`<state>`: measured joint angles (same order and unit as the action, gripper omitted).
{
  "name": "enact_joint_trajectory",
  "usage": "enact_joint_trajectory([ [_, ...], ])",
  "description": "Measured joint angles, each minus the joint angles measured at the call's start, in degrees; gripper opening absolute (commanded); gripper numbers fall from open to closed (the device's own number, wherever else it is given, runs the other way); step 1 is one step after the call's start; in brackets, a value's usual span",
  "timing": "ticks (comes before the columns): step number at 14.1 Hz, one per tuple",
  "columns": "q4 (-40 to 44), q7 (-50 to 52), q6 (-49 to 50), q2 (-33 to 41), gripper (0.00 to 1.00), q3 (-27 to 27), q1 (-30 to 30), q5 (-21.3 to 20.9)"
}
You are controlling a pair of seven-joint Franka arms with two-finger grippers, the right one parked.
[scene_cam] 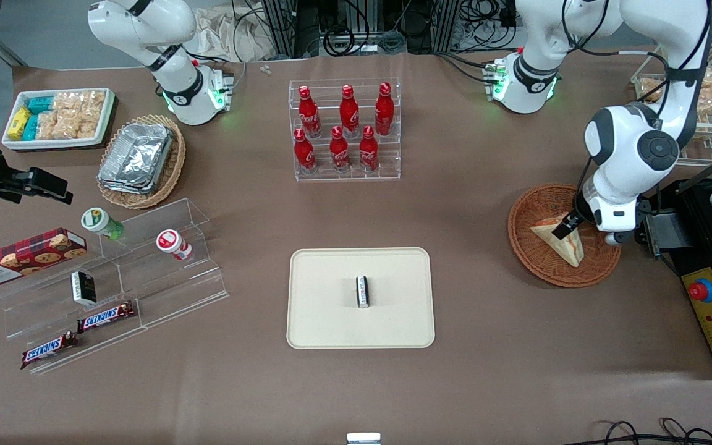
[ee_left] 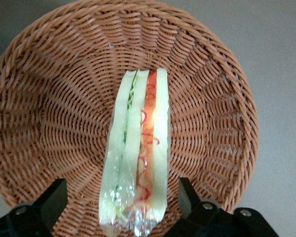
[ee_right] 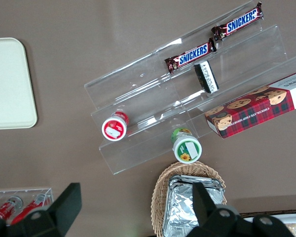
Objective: Place sandwich from basket to tray
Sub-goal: 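Lower the left gripper and close it on the sandwich, then lift the sandwich out of the basket and carry it toward the cream tray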
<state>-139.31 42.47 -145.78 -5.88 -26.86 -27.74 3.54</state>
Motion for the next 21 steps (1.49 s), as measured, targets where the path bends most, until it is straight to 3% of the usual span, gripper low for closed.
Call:
enact_joint_trajectory([
  [7, 0.0, 0.0, -3.2, -3.7, 0.99, 0.2, -0.1, 0.0],
  [8, 0.0, 0.0, -3.6, -3.9, 0.93, 0.2, -0.1, 0.0],
  [9, 0.0, -0.1, -4.0, -4.2, 0.74, 0.2, -0.1, 0.0],
  [11, 0.0, -0.1, -4.3, -4.6, 0.16, 0.3, -0.3, 0.0],
  [12, 0.0, -0.1, -4.4, -4.7, 0.00, 0.4, -0.4, 0.0],
  [21, 1.1, -2.4, -2.6, -2.7, 0.00, 1.0, -0.5, 0.0],
])
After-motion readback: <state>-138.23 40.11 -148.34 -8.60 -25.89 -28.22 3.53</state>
